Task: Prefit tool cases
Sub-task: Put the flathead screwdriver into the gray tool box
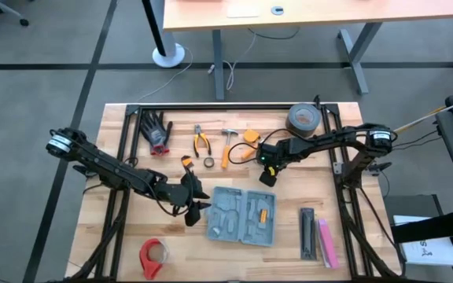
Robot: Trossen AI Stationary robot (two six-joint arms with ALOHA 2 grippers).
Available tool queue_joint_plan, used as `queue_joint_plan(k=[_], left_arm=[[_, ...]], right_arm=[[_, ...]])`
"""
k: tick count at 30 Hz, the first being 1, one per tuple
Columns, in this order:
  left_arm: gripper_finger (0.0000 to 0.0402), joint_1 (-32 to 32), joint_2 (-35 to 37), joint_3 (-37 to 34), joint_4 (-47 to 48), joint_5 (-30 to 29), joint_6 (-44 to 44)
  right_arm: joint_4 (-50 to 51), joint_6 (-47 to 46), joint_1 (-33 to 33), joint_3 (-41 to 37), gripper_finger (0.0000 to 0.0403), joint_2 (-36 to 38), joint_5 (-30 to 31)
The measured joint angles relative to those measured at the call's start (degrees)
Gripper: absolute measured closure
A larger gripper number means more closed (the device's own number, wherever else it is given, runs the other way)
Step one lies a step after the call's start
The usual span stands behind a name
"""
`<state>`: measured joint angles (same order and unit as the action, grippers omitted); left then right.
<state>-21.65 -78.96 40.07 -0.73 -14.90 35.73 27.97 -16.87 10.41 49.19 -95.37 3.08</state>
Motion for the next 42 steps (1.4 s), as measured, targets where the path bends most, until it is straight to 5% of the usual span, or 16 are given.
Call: queue_joint_plan(k=[8, 17, 24, 31, 42], left_arm=[[0.0247, 0.0, 0.0, 0.0, 0.0, 0.1, 0.0], [0.0254, 0.0, 0.0, 0.0, 0.9, 1.4, 0.4], [0.026, 0.0, 0.1, 0.0, 2.1, 3.1, 0.3], [0.0251, 0.0, 0.1, 0.0, 2.0, 3.1, 0.2], [0.0245, 0.0, 0.3, 0.0, 2.0, 4.0, 1.6]], right_arm=[[0.1, 0.2, 0.0, 0.0, 0.0396, 0.1, 1.0], [3.1, 0.0, -1.5, -0.2, 0.0402, 4.4, -4.4], [4.7, 1.8, -10.1, -0.1, 0.0401, 8.9, -5.7], [8.0, 2.7, -17.5, 3.9, 0.0402, 8.8, -1.3], [14.6, -1.0, -15.8, 6.0, 0.0399, 8.7, 2.9]])
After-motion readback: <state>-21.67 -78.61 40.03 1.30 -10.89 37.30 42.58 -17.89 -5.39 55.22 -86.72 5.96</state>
